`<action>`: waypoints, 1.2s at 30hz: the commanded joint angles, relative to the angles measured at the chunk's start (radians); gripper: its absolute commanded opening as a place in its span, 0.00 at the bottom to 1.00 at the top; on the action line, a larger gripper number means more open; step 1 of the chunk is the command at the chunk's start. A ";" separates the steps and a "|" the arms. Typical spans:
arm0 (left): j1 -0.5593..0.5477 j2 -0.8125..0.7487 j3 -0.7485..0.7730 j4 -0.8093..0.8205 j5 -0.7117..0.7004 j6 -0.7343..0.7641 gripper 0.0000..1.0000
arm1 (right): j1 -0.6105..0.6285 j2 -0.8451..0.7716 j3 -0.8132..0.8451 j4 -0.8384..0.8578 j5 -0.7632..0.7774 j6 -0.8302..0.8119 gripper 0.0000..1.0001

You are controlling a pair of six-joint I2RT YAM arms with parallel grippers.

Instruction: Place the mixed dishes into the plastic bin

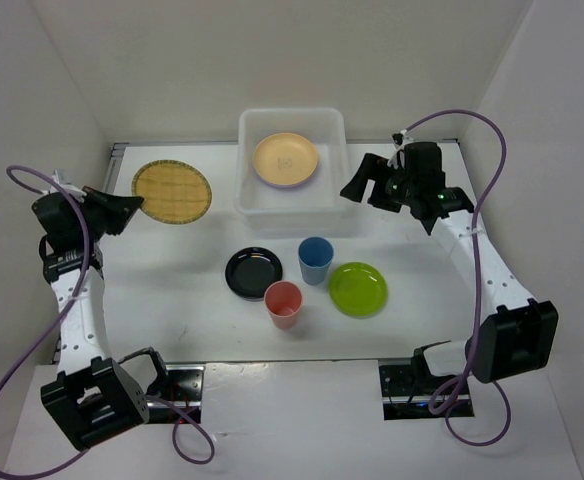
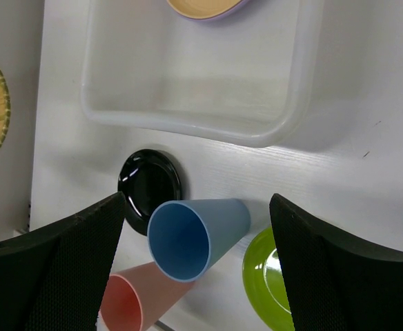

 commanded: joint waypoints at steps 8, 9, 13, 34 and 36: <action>-0.075 0.066 0.111 0.250 0.107 -0.177 0.00 | 0.007 -0.142 -0.005 0.079 0.068 0.062 0.89; -0.104 0.081 0.121 0.251 0.097 -0.177 0.00 | 0.007 -0.142 -0.005 0.079 0.068 0.073 0.89; -0.190 0.136 0.167 0.306 0.066 -0.209 0.00 | 0.007 -0.151 -0.005 0.079 0.068 0.082 0.89; -0.531 0.546 0.398 0.442 -0.160 -0.240 0.00 | 0.016 -0.252 -0.005 0.052 0.148 0.130 0.89; -0.549 0.595 0.430 0.442 -0.172 -0.240 0.00 | 0.016 -0.252 -0.005 0.052 0.148 0.130 0.89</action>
